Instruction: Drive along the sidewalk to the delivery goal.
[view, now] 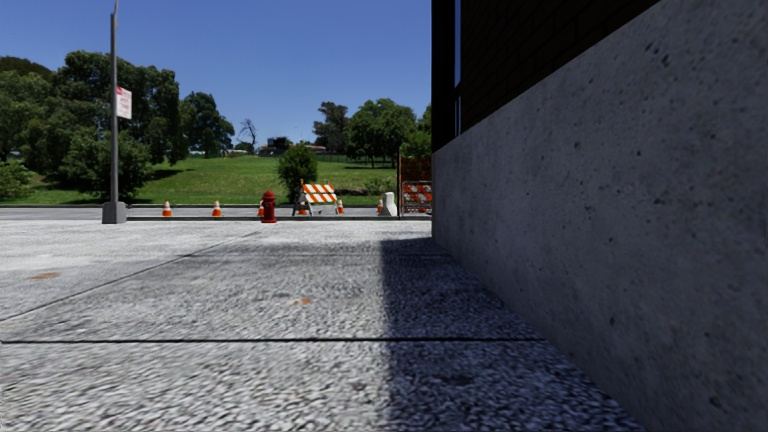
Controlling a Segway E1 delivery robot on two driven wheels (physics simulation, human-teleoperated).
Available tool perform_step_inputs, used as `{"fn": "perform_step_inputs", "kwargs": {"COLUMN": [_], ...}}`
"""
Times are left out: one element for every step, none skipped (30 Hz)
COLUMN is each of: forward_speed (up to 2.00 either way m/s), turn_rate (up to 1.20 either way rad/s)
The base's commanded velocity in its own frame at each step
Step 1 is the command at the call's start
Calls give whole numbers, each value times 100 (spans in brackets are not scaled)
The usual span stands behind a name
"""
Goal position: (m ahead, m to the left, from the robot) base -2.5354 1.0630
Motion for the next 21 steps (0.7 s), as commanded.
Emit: {"fn": "perform_step_inputs", "kwargs": {"forward_speed": [8,7,5,4,1,0,0,0,0,0,0,0,0,0,0,0,0,0,0,0,0], "turn_rate": [0,0,0,0,0,0,0,0,0,0,0,0,0,0,0,0,0,0,0,0,0]}}
